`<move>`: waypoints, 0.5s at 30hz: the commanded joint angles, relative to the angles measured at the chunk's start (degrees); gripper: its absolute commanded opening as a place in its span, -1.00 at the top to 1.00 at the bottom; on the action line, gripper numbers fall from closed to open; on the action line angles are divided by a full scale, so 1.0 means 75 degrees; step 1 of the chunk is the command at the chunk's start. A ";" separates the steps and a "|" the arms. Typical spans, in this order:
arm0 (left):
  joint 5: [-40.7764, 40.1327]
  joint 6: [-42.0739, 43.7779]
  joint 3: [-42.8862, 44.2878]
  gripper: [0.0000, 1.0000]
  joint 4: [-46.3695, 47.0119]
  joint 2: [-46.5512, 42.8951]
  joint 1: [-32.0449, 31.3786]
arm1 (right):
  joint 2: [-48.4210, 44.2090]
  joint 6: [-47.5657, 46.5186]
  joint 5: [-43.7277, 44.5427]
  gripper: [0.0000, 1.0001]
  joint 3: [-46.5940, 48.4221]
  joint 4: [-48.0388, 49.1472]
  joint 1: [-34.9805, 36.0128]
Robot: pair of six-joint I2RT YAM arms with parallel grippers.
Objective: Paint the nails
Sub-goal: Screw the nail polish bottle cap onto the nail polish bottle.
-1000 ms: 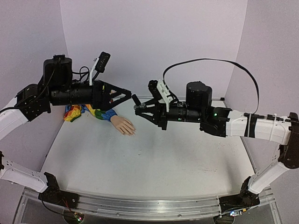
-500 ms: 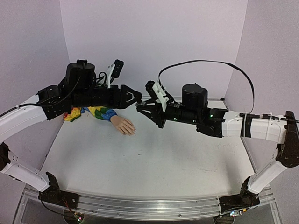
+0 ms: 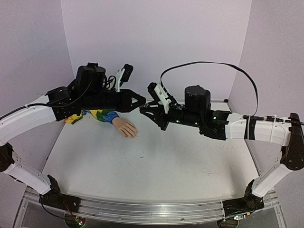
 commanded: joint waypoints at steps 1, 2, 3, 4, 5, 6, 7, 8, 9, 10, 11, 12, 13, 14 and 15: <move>0.0275 0.0271 0.0370 0.79 0.0376 -0.0119 0.0025 | -0.0157 0.0100 -0.0158 1.00 0.0388 0.0528 0.0017; 0.0397 0.0387 0.0361 0.85 0.0380 -0.0132 0.0017 | -0.0211 0.0138 -0.0355 1.00 0.0371 0.0528 0.0010; 0.0614 0.0538 0.0358 0.87 0.0391 -0.0149 0.0019 | -0.0274 0.0166 -0.0658 1.00 0.0367 0.0531 0.0006; 0.0972 0.0729 0.0373 0.89 0.0403 -0.0143 0.0029 | -0.0347 0.0181 -0.1137 1.00 0.0367 0.0513 0.0003; 0.1693 0.0935 0.0411 0.93 0.0404 -0.0116 0.0031 | -0.0471 0.0214 -0.1646 1.00 0.0362 0.0496 -0.0018; 0.2484 0.1178 0.0487 0.98 0.0404 -0.0071 0.0034 | -0.0573 0.0332 -0.2239 1.00 0.0366 0.0485 -0.0060; 0.3528 0.1483 0.0532 1.00 0.0407 -0.0026 0.0031 | -0.0670 0.0520 -0.3080 1.00 0.0397 0.0499 -0.0171; 0.4862 0.1817 0.0542 1.00 0.0410 0.0022 0.0019 | -0.0741 0.0811 -0.4036 1.00 0.0467 0.0535 -0.0281; 0.6106 0.2164 0.0491 1.00 0.0405 0.0021 0.0005 | -0.0762 0.1142 -0.5263 1.00 0.0599 0.0632 -0.0354; 0.7259 0.2471 0.0423 1.00 0.0423 0.0000 -0.0049 | -0.0700 0.1465 -0.6546 1.00 0.0822 0.0730 -0.0372; 0.7889 0.2667 0.0382 1.00 0.0437 -0.0061 -0.0105 | -0.0557 0.2138 -0.8083 1.00 0.1159 0.0945 -0.0336; 0.8222 0.2784 0.0371 1.00 0.0439 -0.0111 -0.0130 | -0.0373 0.2801 -0.8864 1.00 0.1479 0.1294 -0.0197; 0.8459 0.2857 0.0392 1.00 0.0439 -0.0145 -0.0136 | -0.0267 0.3237 -0.9144 1.00 0.1755 0.1468 -0.0015; 0.8624 0.2905 0.0437 1.00 0.0435 -0.0161 -0.0126 | -0.0287 0.3266 -0.9177 1.00 0.1820 0.1487 0.0182; 0.8756 0.2969 0.0489 1.00 0.0398 -0.0163 -0.0116 | -0.0371 0.3139 -0.9036 1.00 0.1765 0.1485 0.0309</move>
